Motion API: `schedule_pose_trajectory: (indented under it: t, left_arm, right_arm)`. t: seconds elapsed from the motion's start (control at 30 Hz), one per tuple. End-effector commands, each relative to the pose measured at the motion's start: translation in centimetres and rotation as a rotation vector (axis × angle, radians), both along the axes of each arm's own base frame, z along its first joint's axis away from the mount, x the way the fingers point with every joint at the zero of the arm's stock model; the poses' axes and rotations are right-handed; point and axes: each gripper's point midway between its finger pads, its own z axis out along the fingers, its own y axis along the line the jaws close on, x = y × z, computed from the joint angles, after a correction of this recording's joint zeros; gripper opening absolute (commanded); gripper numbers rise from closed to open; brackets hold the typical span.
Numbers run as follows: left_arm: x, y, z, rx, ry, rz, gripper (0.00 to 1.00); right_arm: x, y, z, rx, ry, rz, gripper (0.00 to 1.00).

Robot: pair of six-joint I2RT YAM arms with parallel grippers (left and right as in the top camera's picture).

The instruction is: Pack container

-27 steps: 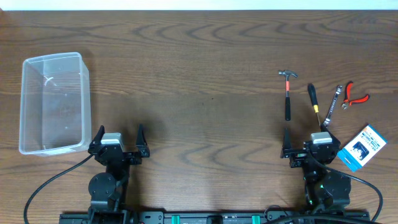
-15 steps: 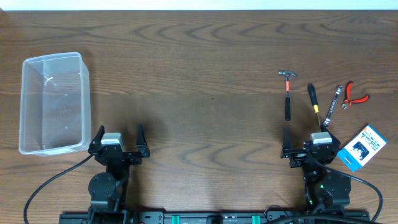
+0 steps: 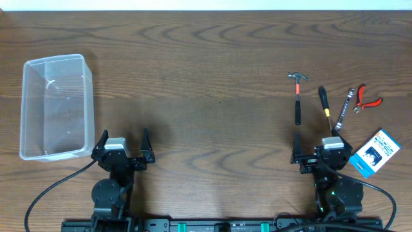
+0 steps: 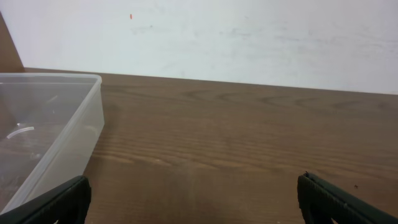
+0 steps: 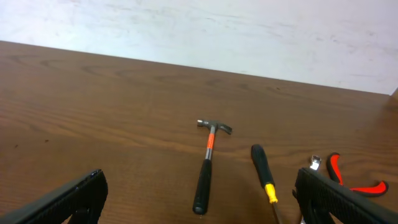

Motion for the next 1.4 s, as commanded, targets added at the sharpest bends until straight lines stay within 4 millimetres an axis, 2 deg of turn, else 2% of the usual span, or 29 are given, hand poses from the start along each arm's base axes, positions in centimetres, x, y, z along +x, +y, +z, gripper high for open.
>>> schedule_pose_trajectory:
  t: [0.0, 0.7, 0.8, 0.9, 1.0, 1.17, 1.27, 1.37]
  left_arm:
    - [0.0, 0.1, -1.8, 0.003, 0.051, 0.006, 0.98]
    - [0.0, 0.2, -1.8, 0.007, 0.048, 0.009, 0.98]
    - [0.0, 0.2, -1.8, 0.007, 0.05, 0.009, 0.98]
    - [0.0, 0.2, -1.5, -0.042, 0.04, 0.016, 0.98]
    - [-0.2, 0.2, 1.0, -0.179, -0.009, 0.028, 0.98]
    - [-0.3, 0.2, 7.8, -0.123, -0.064, 0.02, 0.98]
    - [0.7, 0.2, 11.1, -0.12, -0.014, 0.022, 0.98]
    - [2.7, 0.1, 13.4, -0.11, 0.113, 0.034, 0.98]
  right_arm:
    - [0.0, 0.2, -0.1, -0.009, -0.002, 0.009, 0.99]
    - [0.0, 0.3, -0.1, 0.006, -0.001, 0.014, 0.99]
    - [0.0, 0.4, -0.1, 0.092, 0.006, 0.007, 0.99]
    - [0.1, 0.7, 1.1, 0.298, -0.02, 0.002, 0.99]
    - [0.1, 1.3, 1.8, 0.468, -0.026, 0.02, 0.99]
    - [0.1, 1.5, 3.6, 0.502, -0.061, 0.042, 0.99]
    - [0.2, 1.8, 5.0, 0.498, -0.051, 0.054, 0.99]
    - [0.5, 2.9, 6.4, 0.44, -0.001, 0.113, 0.99]
